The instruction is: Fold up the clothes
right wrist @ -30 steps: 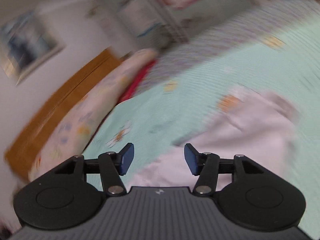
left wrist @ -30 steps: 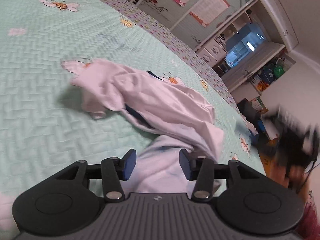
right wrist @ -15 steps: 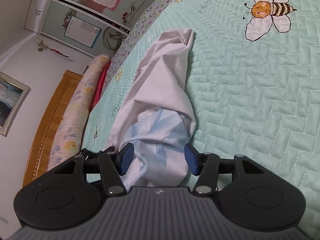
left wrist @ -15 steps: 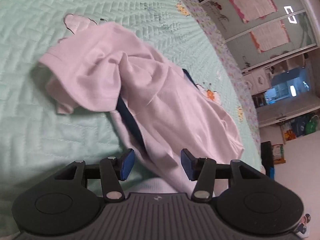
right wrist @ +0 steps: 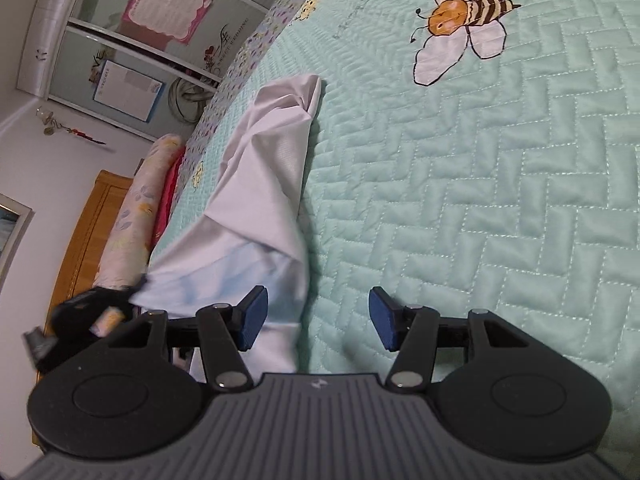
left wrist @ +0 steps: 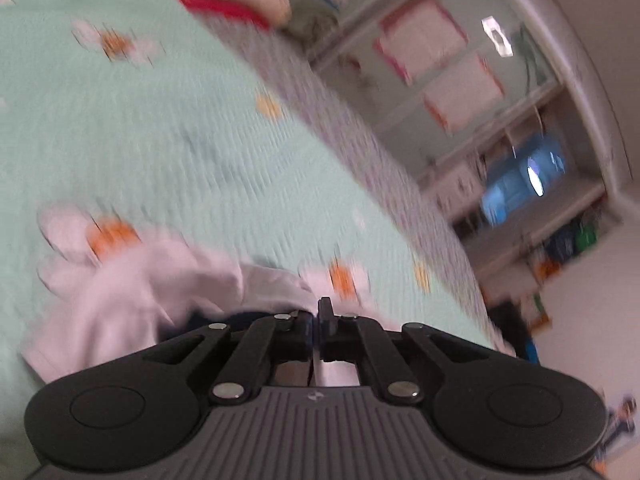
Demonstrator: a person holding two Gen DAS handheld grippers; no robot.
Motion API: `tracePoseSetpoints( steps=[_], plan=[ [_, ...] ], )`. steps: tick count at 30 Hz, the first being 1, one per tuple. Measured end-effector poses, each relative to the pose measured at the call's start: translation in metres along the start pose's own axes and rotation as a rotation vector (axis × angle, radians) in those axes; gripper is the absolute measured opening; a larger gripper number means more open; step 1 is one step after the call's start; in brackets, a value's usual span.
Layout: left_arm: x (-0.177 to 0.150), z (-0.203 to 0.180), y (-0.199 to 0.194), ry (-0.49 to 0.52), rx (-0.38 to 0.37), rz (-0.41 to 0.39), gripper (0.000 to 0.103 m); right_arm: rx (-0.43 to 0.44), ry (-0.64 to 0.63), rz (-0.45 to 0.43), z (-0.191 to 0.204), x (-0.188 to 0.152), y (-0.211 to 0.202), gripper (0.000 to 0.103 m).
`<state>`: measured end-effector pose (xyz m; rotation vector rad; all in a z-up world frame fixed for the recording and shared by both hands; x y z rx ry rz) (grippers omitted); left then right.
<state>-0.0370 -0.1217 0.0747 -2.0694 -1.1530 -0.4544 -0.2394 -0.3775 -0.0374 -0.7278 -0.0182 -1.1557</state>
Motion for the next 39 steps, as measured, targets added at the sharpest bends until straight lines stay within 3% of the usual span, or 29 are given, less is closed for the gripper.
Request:
tracePoseSetpoints(
  steps=[3,9,14,16,20,25,27,28,31,35,39],
  plan=[
    [0.022,0.016,-0.017,0.003,0.023,-0.066,0.001,-0.015,-0.069,0.006,0.007,-0.003,0.005,0.057],
    [0.045,0.076,-0.018,-0.108,0.128,-0.098,0.000,-0.026,-0.224,0.075,0.026,-0.023,0.025,0.057],
    [0.055,0.098,-0.014,-0.051,0.158,-0.061,0.001,-0.009,-0.355,0.138,0.041,-0.046,0.031,0.058],
    [0.047,0.099,-0.021,-0.070,0.121,-0.033,0.003,-0.006,-0.382,0.156,0.044,-0.054,0.030,0.059],
    [0.024,0.104,-0.046,-0.120,0.074,0.003,0.042,0.043,-0.392,0.203,0.058,-0.074,0.027,0.062],
    [-0.026,0.106,-0.093,-0.124,0.015,0.089,0.045,0.130,-0.377,0.300,0.084,-0.111,0.028,0.063],
    [-0.046,0.105,-0.110,-0.108,-0.009,0.139,0.045,0.125,-0.422,0.322,0.091,-0.127,0.033,0.063],
    [-0.053,0.105,-0.117,-0.094,-0.009,0.155,0.045,0.117,-0.448,0.327,0.094,-0.134,0.036,0.059],
    [-0.068,0.108,-0.133,-0.065,-0.002,0.188,0.048,0.098,-0.501,0.317,0.106,-0.143,0.037,0.001],
    [-0.071,0.115,-0.143,-0.077,0.003,0.187,0.049,0.128,-0.534,0.191,0.131,-0.119,0.011,0.000],
    [-0.069,0.108,-0.145,-0.099,-0.006,0.163,0.050,0.054,-0.451,0.156,0.103,-0.097,-0.005,0.000]
  ],
)
Point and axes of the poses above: each gripper's, at about its wrist camera, not at the fingertips, and y roughly the way its jaws point, z to its left, x to its top, the point moved 10 cm from there along y, roughly the way its jaws point, and after that the axes turned 6 degrees about -z, right-handed, at the moved point
